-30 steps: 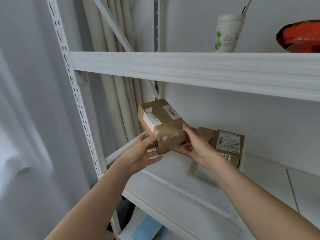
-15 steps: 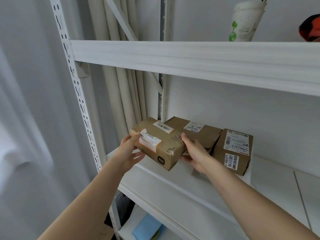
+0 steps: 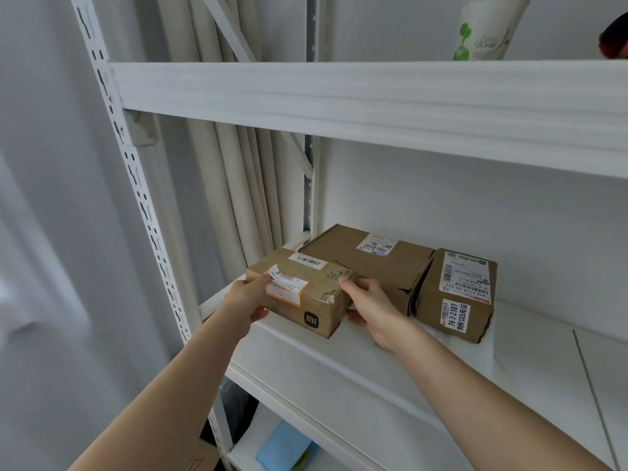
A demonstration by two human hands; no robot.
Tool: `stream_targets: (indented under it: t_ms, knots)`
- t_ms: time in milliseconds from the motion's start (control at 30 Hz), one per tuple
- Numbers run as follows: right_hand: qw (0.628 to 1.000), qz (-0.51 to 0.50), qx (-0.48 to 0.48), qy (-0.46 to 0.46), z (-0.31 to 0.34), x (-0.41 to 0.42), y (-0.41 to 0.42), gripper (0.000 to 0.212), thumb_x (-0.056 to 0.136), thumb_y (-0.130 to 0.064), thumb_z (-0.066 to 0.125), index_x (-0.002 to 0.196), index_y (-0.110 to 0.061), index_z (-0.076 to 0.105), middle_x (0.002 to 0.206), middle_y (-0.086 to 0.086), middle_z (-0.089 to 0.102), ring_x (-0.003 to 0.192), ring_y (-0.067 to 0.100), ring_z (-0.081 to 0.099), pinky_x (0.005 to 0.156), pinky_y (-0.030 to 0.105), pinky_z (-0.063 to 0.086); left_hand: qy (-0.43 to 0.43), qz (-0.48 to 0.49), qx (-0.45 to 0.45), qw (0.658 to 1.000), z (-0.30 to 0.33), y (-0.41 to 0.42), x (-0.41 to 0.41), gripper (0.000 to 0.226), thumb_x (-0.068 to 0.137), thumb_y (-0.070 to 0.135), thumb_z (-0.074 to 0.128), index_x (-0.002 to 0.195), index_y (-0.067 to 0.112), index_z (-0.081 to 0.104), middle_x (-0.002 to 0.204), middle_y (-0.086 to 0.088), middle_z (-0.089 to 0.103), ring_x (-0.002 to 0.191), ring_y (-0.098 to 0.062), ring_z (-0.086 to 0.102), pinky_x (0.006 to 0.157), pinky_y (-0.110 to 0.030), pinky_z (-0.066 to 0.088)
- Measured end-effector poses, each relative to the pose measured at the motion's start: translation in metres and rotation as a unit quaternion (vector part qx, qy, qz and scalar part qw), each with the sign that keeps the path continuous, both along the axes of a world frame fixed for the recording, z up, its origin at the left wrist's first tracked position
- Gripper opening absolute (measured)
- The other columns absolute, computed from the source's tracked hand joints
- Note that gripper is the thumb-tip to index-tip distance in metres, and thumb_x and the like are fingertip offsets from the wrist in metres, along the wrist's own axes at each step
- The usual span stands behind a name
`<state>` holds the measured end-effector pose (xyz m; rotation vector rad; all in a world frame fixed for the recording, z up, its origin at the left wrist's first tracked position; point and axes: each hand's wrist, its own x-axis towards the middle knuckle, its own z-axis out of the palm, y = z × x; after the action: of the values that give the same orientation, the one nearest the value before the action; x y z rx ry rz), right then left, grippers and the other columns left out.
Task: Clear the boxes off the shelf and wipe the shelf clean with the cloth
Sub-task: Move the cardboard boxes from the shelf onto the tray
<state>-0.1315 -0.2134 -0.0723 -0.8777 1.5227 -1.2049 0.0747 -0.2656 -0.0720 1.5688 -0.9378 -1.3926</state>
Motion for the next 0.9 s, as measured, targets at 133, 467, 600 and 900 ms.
stream_targets:
  t_ms: [133,467,600,900]
  knots:
    - [1.0,0.004,0.004,0.009,-0.004,-0.0031,-0.001,0.039,0.091,-0.039,0.063,0.121,-0.018,0.049,0.113,0.003,0.063,0.091,0.016,0.059,0.065,0.027,0.046,0.012,0.005,0.007,1.0,-0.0023,-0.0031,-0.003,0.028,0.092,0.03,0.058,0.109,0.008,0.061,0.095,-0.01,0.068,0.073,-0.021,0.055,0.065,-0.028,0.051]
    - [1.0,-0.002,0.012,0.007,-0.0066,-0.0062,0.0019,0.03,0.092,-0.038,0.06,0.117,-0.022,0.051,0.107,-0.001,0.064,0.094,0.017,0.059,0.073,0.029,0.047,0.013,0.02,0.023,0.999,-0.0038,-0.006,-0.0029,0.038,0.084,0.03,0.064,0.115,0.009,0.056,0.096,-0.013,0.071,0.076,-0.022,0.061,0.07,-0.03,0.055]
    - [1.0,-0.009,0.018,0.014,-0.0069,-0.0044,0.0025,0.027,0.093,-0.038,0.057,0.116,-0.023,0.051,0.111,-0.001,0.061,0.097,0.017,0.057,0.072,0.029,0.046,0.035,0.021,0.035,0.999,-0.0058,-0.0058,-0.0031,0.035,0.089,0.027,0.06,0.118,0.008,0.055,0.094,-0.012,0.071,0.079,-0.021,0.063,0.07,-0.03,0.055]
    - [1.0,-0.013,0.012,0.024,-0.001,-0.0082,0.0048,0.022,0.095,-0.034,0.056,0.113,-0.025,0.049,0.1,-0.007,0.056,0.103,0.019,0.055,0.088,0.035,0.047,0.006,0.097,0.049,0.994,-0.0018,-0.0091,-0.0043,0.031,0.074,0.026,0.058,0.1,0.009,0.059,0.109,-0.015,0.062,0.067,-0.025,0.057,0.055,-0.025,0.052]
